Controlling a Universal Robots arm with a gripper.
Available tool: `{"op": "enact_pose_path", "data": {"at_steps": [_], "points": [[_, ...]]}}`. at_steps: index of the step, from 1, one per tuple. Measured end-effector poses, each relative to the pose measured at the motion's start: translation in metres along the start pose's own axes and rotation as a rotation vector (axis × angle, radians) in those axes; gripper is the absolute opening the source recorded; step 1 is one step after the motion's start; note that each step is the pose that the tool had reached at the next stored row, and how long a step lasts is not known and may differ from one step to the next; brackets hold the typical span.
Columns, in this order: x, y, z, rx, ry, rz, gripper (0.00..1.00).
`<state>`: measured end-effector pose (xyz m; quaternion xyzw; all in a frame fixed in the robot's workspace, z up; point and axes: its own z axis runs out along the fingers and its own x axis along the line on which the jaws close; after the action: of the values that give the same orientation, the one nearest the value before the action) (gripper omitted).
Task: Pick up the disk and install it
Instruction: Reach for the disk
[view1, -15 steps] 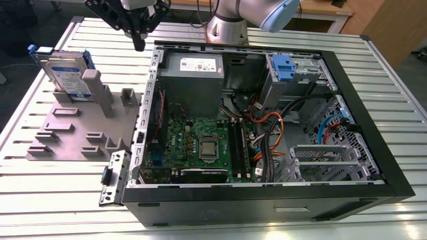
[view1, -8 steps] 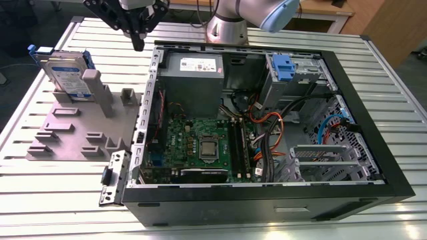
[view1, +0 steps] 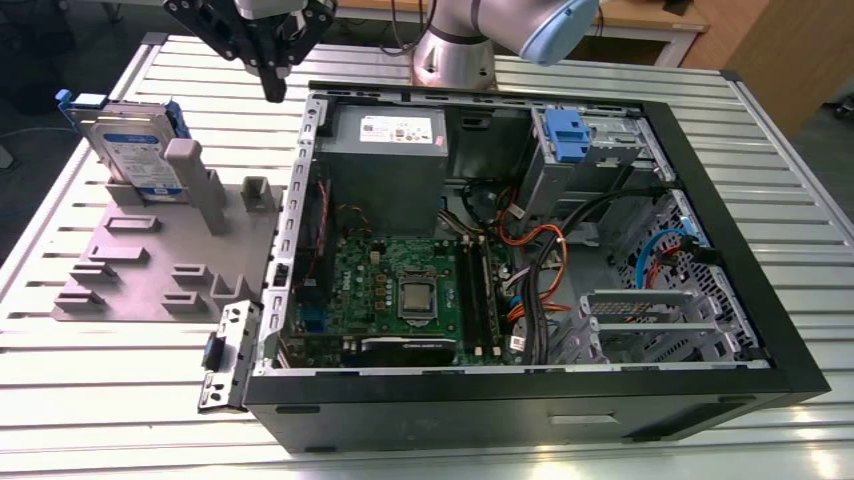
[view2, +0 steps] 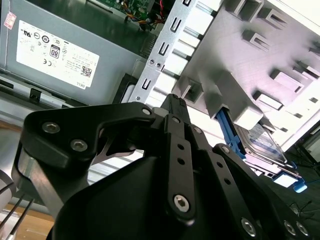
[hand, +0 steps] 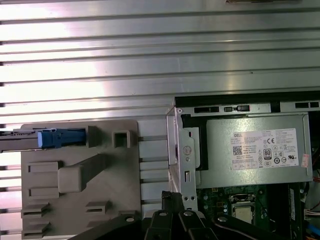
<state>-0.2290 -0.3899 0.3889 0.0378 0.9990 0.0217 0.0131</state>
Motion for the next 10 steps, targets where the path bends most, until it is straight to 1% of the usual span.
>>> {"op": "enact_pose_path", "data": {"at_steps": [10], "points": [[0.0034,-0.0003,-0.0001,0.0,0.0,0.0,0.11]]}}
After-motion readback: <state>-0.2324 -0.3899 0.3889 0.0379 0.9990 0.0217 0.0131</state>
